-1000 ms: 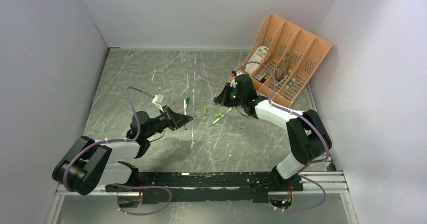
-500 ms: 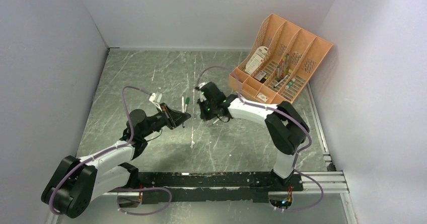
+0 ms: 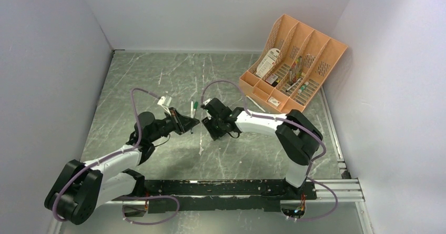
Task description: Insert the pens into the pen caps
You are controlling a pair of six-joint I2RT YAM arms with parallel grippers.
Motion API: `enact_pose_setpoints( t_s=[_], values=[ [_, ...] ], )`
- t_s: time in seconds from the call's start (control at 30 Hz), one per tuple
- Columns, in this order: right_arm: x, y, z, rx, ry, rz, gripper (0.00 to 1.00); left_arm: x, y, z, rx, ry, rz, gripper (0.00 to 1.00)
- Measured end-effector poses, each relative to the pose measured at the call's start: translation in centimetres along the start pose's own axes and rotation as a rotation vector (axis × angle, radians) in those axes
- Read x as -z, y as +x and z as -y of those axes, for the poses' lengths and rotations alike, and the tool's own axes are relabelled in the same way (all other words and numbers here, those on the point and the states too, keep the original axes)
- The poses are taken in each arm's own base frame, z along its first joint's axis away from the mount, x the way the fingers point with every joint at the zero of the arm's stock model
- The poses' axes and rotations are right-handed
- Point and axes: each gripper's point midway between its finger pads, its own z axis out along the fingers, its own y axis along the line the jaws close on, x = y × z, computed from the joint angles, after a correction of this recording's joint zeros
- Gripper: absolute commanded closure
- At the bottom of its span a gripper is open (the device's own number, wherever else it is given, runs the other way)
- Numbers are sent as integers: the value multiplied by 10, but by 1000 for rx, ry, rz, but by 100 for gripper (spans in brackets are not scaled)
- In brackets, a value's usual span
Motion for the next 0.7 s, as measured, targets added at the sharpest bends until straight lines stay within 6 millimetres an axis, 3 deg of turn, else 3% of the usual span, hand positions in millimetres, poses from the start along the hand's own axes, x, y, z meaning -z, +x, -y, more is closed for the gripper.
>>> enact_pose_setpoints(
  t_s=[0.07,0.2,0.23,0.37,0.53,0.7],
  values=[
    [5,-2,0,-7,8,10,54,0,2,-2,4,-4,-6,93],
    [27,-9,-8,-25,-1,66,95,-1,1,-2,6,-6,-9,93],
    [33,-10,-11,-33,-10,82,100,-1,1,-1,6,-6,-9,93],
    [35,-1,-19,-60,-35,97,100,-2,-1,0,3,-8,-11,93],
    [17,44,-17,-88,-36,-12,100,-2,-1,-1,2,-10,-14,93],
    [12,37,-22,-108,-55,13,100,-3,-1,-1,4,-11,-16,93]
  ],
)
